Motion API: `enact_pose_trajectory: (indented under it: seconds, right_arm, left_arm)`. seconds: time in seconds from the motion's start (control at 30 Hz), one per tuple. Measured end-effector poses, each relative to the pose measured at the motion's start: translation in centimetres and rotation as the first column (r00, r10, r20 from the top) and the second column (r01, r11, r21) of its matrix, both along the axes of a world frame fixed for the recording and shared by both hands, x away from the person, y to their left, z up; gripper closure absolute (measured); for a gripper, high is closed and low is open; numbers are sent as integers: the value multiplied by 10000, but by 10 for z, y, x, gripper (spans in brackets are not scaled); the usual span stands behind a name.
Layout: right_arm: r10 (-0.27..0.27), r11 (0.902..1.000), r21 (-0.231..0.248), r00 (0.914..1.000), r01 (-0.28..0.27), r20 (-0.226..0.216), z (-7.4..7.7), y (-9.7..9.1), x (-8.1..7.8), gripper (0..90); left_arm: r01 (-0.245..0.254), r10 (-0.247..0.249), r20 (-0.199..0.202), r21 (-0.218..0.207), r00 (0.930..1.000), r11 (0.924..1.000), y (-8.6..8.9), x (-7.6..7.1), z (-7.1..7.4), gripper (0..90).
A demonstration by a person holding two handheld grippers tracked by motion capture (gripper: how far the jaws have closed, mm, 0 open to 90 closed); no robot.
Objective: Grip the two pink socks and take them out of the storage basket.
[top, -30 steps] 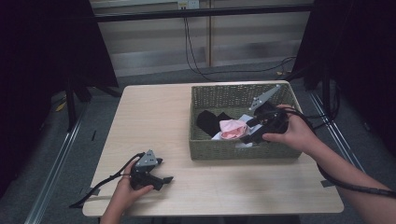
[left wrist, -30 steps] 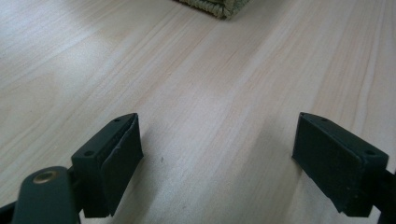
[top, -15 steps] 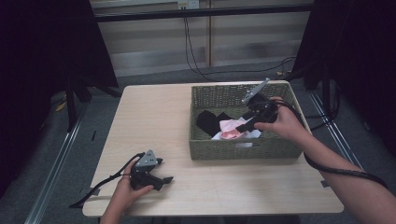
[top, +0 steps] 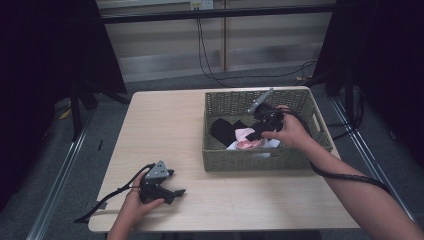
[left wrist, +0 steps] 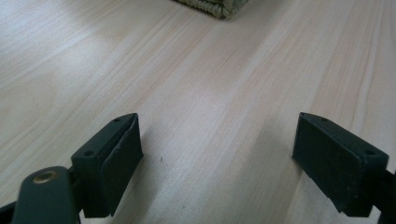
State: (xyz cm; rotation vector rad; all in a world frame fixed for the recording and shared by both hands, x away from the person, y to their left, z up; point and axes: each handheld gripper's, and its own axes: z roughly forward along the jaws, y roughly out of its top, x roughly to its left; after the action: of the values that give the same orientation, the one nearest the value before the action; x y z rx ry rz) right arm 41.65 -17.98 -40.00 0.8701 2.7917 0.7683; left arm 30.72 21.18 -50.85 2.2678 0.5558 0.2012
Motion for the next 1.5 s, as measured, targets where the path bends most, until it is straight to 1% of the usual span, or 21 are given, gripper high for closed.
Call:
enact_pose_trajectory:
  seconds: [0.1, 0.27, 0.43, 0.5, 0.53, 0.57, 0.6, 0.67, 0.73, 0.77, 0.8, 0.83, 0.93, 1.0, 1.17, 1.33, 1.5]
  right_arm:
    - [-20, 9999, -172, 10000, 20, 10, -5, 2, 4, 497]
    - [-311, 9988, -373, 9994, 307, -122, -12, -1, 10, 572]
    - [-492, 9980, -406, 9979, 475, -424, -17, -7, 15, 702]
    - [-452, 9981, -433, 9975, 428, -550, -18, -9, 16, 753]
    - [-374, 9980, -521, 9978, 346, -551, -19, -11, 16, 791]
    - [-467, 9981, -445, 9964, 436, -708, -20, -11, 16, 836]
    - [-511, 9977, -476, 9955, 475, -796, -20, -11, 16, 856]
    - [-443, 9982, -447, 9955, 407, -833, -20, -13, 17, 865]
    - [-622, 9975, -410, 9932, 584, -985, -19, -13, 17, 868]
    - [-587, 9980, -303, 9933, 559, -992, -18, -14, 17, 869]
    - [-520, 9983, -299, 9941, 493, -953, -17, -15, 17, 869]
    - [-597, 9981, -181, 9935, 582, -968, -15, -15, 17, 869]
    - [-580, 9983, -109, 9940, 572, -922, -9, -16, 17, 870]
    - [-679, 9975, 136, 9928, 695, -991, -4, -18, 16, 870]
    - [-791, 9959, 355, 9926, 827, -923, 7, -22, 15, 871]
    - [-982, 9924, 652, 9910, 1043, -912, 23, -32, 14, 871]
    - [-1040, 9894, 925, 9911, 1115, -826, 39, -42, 13, 872]
  left_arm:
    - [0, 0, -1, -8, 10000, 10000, 0, 0, 0, 149]
    - [9, -9, 0, -3, 10000, 10000, 0, 0, 0, 149]
    - [11, -11, 3, 3, 10000, 10000, 0, 0, 0, 149]
    - [11, -11, 1, 1, 10000, 10000, 0, 0, 0, 149]
    - [10, -10, 2, 0, 10000, 10000, 0, 0, 0, 149]
    - [10, -10, 2, -1, 10000, 10000, 0, 0, 0, 150]
    - [7, -7, 0, -7, 10000, 10000, 0, 0, 0, 149]
    - [11, -11, 3, 3, 10000, 10000, 0, 0, 0, 149]
    - [12, -12, 3, 1, 10000, 10000, 0, 0, 0, 150]
    - [13, -13, 2, 1, 10000, 10000, 0, 0, 0, 149]
    - [9, -9, 1, -2, 10000, 10000, 0, 0, 0, 149]
    - [12, -12, -1, -2, 10000, 10000, 0, 0, 0, 150]
    - [25, -25, 14, 16, 10000, 10000, 0, 0, 0, 149]
    - [26, -26, 17, 19, 10000, 10000, 0, 0, 0, 149]
    - [24, -24, 17, 19, 10000, 10000, 0, 0, 0, 149]
    - [36, -36, 1, 36, 10000, 10000, 0, 0, 0, 149]
    - [40, -40, 1, 43, 10000, 10000, 0, 0, 0, 150]
